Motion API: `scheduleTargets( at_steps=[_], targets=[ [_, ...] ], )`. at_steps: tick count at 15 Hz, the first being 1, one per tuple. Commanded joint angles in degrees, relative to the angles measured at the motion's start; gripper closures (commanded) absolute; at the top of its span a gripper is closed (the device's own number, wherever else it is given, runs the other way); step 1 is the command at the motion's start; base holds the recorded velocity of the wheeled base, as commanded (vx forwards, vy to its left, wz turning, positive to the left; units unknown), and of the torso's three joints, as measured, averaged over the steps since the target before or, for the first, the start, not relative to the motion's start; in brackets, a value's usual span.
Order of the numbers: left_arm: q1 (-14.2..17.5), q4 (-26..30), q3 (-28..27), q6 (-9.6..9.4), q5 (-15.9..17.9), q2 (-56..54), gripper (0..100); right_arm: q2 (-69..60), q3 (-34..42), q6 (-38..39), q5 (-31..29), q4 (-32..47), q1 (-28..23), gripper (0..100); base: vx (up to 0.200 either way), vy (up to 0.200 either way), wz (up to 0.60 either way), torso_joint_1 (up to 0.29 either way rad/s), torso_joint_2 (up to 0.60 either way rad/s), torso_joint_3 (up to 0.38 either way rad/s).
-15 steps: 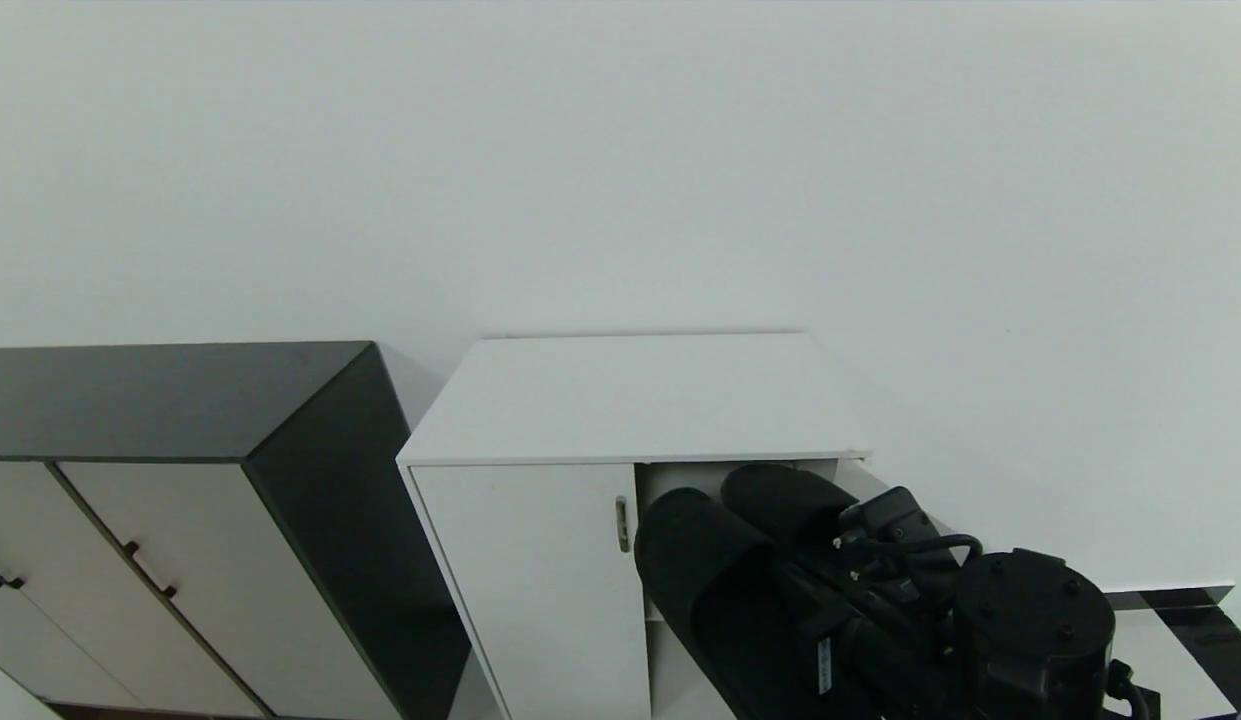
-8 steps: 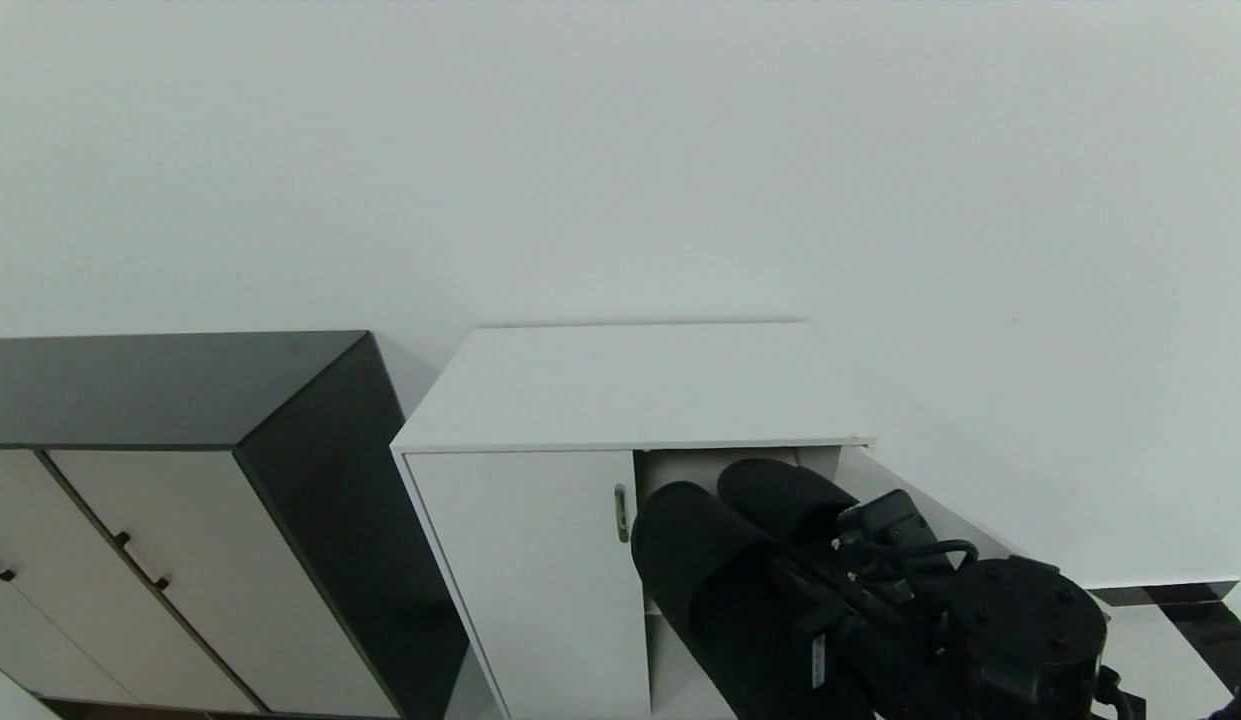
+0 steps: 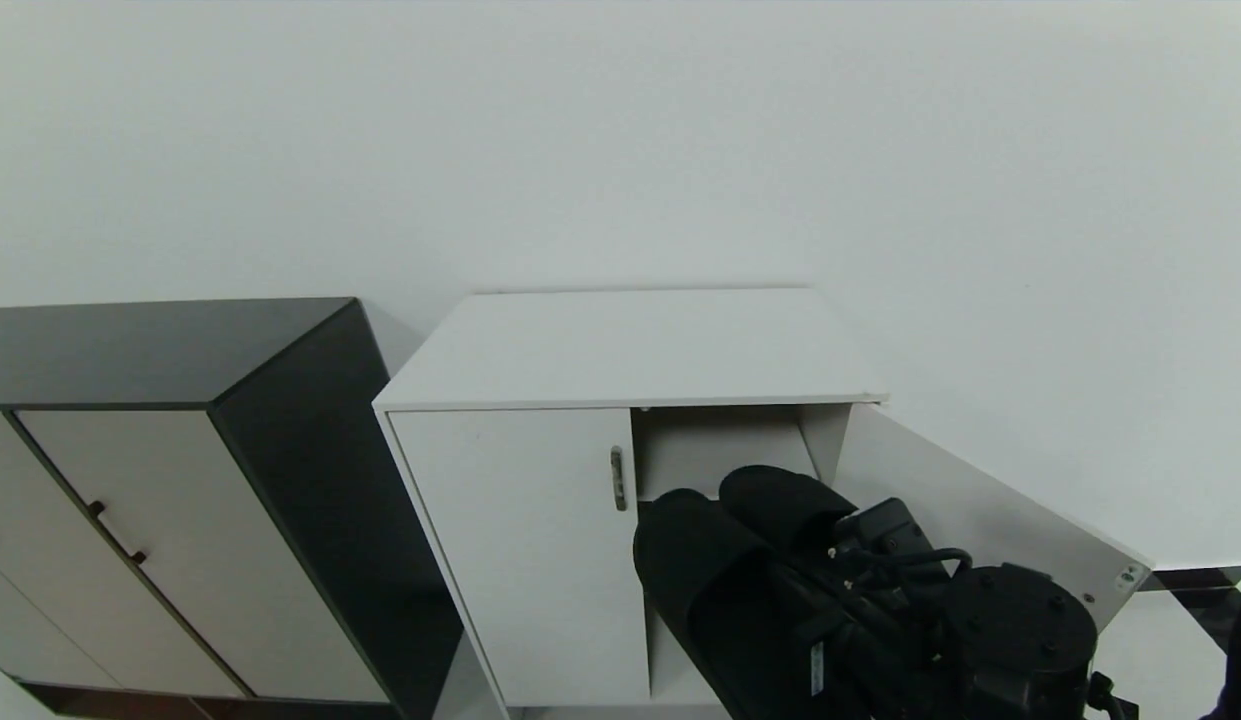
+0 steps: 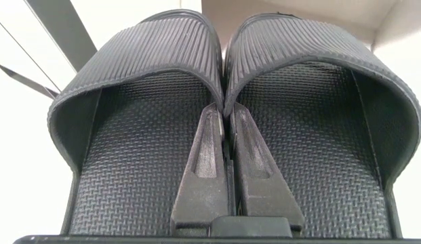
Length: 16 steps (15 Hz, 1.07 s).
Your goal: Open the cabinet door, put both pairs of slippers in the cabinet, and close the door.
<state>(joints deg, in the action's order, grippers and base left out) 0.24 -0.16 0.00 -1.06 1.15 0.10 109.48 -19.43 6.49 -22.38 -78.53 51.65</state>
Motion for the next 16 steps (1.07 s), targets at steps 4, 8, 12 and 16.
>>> scheduleTargets(
  at_steps=[4,8,12,16],
  targets=[
    [0.02,0.07,0.0,0.01,0.0,-0.01,100,0.38,0.27,0.02,0.06,-0.13,0.03,100,0.0,0.0,0.0,-0.218,0.54,0.312],
    [0.02,-0.02,0.0,0.01,0.0,-0.01,100,0.73,0.27,0.02,0.06,-0.13,0.03,100,0.0,0.0,0.0,-0.202,0.52,0.316],
    [0.02,0.07,0.0,0.01,0.0,-0.01,100,0.73,0.27,0.02,0.06,-0.13,0.03,100,0.0,0.0,0.0,-0.173,0.49,0.312],
    [0.02,-0.02,0.0,0.01,0.0,-0.01,100,0.73,0.27,0.02,0.06,-0.13,0.03,100,0.0,0.0,0.0,-0.144,0.47,0.329]
  ],
)
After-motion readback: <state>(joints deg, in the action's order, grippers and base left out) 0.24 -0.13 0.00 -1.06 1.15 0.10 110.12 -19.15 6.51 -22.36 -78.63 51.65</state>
